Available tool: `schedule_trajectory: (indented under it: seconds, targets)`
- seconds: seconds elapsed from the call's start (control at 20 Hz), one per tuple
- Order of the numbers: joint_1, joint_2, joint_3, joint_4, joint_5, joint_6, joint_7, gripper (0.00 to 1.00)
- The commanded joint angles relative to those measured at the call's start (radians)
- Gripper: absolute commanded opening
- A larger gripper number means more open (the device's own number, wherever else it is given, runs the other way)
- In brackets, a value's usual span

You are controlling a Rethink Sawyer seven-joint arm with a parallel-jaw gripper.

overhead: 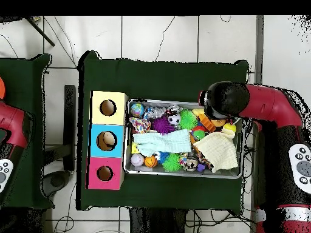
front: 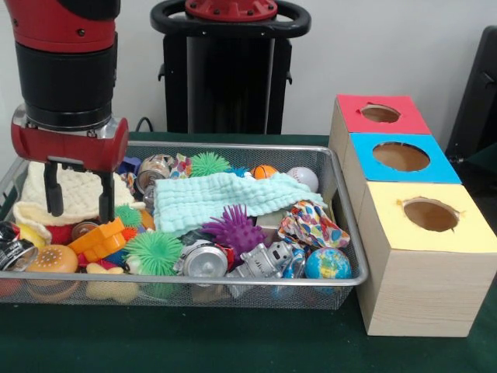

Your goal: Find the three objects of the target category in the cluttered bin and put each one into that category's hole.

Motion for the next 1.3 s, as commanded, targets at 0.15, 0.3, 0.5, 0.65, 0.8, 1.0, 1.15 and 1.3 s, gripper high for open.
schedule_trajectory:
  seconds: [0.15,0.3,0.5,0.65,0.8,1.0,1.15,1.3]
  targets:
    - [0.025,0.05,0.015,0.039,-0.036,-0.026,-0.047,1.0]
    - [0.025,0.045,0.013,0.057,-0.038,-0.042,-0.042,1.0]
    - [0.028,0.048,0.011,0.061,-0.041,-0.051,-0.035,1.0]
    - [0.032,0.055,0.011,0.053,-0.042,-0.053,-0.032,1.0]
    - [0.032,0.061,0.009,0.051,-0.045,-0.06,-0.032,1.0]
    - [0.033,0.07,0.008,0.047,-0.049,-0.069,-0.031,1.0]
    - [0.035,0.078,0.006,0.042,-0.051,-0.074,-0.03,1.0]
    - [0.035,0.083,0.005,0.042,-0.053,-0.081,-0.03,1.0]
